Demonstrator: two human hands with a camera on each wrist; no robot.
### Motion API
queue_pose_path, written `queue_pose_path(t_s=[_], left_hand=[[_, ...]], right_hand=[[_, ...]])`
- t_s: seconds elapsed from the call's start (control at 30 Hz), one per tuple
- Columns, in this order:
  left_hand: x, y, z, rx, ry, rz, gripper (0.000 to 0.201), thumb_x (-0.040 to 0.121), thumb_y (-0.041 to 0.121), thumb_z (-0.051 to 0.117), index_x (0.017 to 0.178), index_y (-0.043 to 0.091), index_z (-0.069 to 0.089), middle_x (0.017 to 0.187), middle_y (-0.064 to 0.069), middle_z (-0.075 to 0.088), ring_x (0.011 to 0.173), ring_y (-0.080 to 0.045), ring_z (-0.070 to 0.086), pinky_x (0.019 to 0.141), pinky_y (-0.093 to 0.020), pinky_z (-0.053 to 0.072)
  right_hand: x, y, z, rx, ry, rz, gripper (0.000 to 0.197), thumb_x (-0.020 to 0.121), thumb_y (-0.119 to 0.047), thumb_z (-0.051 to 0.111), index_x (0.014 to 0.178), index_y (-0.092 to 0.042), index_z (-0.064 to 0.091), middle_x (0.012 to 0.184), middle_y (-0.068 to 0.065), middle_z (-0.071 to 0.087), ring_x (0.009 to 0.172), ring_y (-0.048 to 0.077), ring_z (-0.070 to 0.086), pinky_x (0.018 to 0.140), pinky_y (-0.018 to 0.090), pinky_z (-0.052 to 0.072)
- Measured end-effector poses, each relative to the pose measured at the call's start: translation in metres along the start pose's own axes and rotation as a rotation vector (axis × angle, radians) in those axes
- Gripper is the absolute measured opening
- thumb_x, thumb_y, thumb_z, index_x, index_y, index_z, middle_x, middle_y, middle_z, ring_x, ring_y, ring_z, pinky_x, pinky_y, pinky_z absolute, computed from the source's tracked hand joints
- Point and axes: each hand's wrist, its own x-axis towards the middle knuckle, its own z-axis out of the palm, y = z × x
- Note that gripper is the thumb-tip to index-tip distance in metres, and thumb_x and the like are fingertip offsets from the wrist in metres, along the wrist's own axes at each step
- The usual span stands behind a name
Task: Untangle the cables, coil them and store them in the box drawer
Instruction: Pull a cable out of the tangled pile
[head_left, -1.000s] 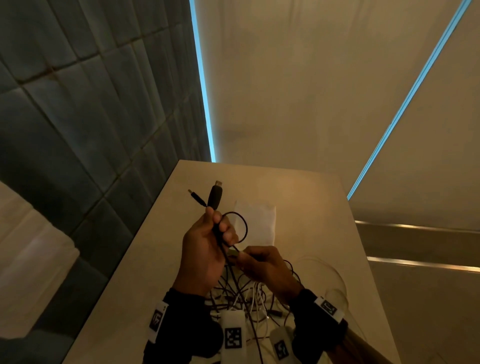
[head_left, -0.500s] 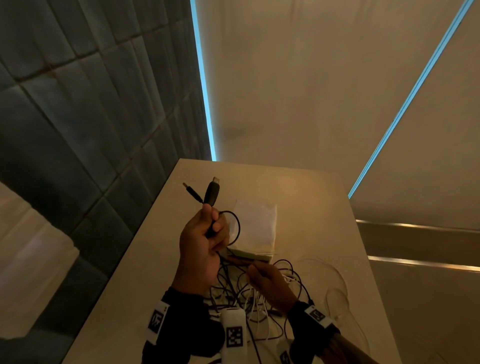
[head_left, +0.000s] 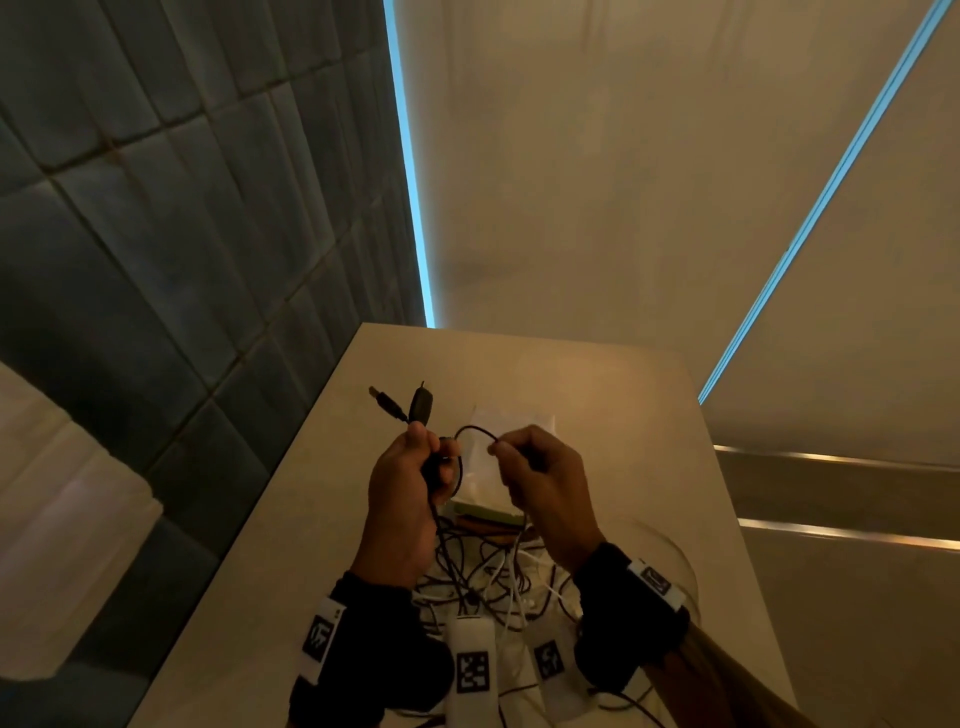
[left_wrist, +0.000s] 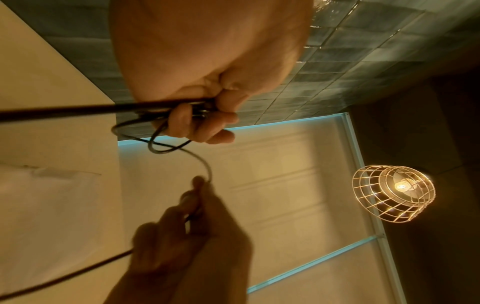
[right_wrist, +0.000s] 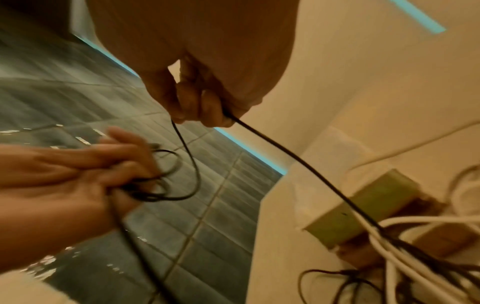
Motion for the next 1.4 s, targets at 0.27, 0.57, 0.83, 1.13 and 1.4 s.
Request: queue_pose_path(t_s=[0.27, 0.57, 0.83, 1.13, 1.4], left_hand=[[-0.004, 0.007, 0.001, -0.244, -0.104, -0.056, 0.035, 0.103, 0.029, 0.035, 0.076, 0.011, 0.046, 0.066, -0.004, 0.054, 0.066, -0.022, 0.052, 0.070, -0.035, 0.044], [-0.007, 0.009, -0.004, -0.312, -0.217, 0.044, 0.033, 0.101, 0.027, 0.035, 0.072, 0.014, 0.044, 0.056, 0.006, 0.037, 0.041, -0.004, 0.027, 0.042, -0.019, 0.025], [-0.008, 0.012, -0.007, -0.289, -0.256, 0.093, 0.029, 0.095, 0.030, 0.039, 0.073, 0.012, 0.043, 0.052, 0.008, 0.033, 0.040, -0.004, 0.025, 0.041, -0.019, 0.023], [-0.004, 0.016, -0.013, -0.138, -0.150, 0.110, 0.032, 0.100, 0.028, 0.036, 0.073, 0.013, 0.044, 0.052, 0.008, 0.033, 0.041, -0.005, 0.023, 0.041, -0.019, 0.022], [-0.001, -0.001, -0.006, -0.045, 0.006, 0.005, 0.035, 0.104, 0.023, 0.033, 0.074, 0.011, 0.046, 0.063, -0.003, 0.051, 0.057, -0.018, 0.043, 0.054, -0.029, 0.031]], right_hand=[[-0.019, -0.002, 0.017, 0.049, -0.252, -0.006, 0.014, 0.088, -0.005, 0.064, 0.075, -0.011, 0.066, 0.065, 0.005, 0.057, 0.059, 0.014, 0.050, 0.058, 0.029, 0.042], [-0.030, 0.073, -0.007, -0.032, -0.240, 0.149, 0.037, 0.096, -0.017, 0.055, 0.061, -0.025, 0.060, 0.057, -0.007, 0.046, 0.051, 0.008, 0.038, 0.051, 0.023, 0.033], [-0.040, 0.110, -0.012, -0.140, -0.203, 0.173, 0.038, 0.095, -0.022, 0.051, 0.058, -0.030, 0.052, 0.057, -0.004, 0.042, 0.052, 0.009, 0.036, 0.052, 0.025, 0.030], [-0.040, 0.122, -0.024, -0.271, -0.089, 0.258, 0.039, 0.095, -0.011, 0.054, 0.059, -0.024, 0.055, 0.050, -0.011, 0.045, 0.048, 0.004, 0.039, 0.053, 0.023, 0.032], [-0.005, 0.019, 0.001, -0.057, -0.035, 0.002, 0.012, 0.091, -0.007, 0.062, 0.080, -0.005, 0.066, 0.065, -0.010, 0.058, 0.057, 0.004, 0.049, 0.055, 0.016, 0.040]])
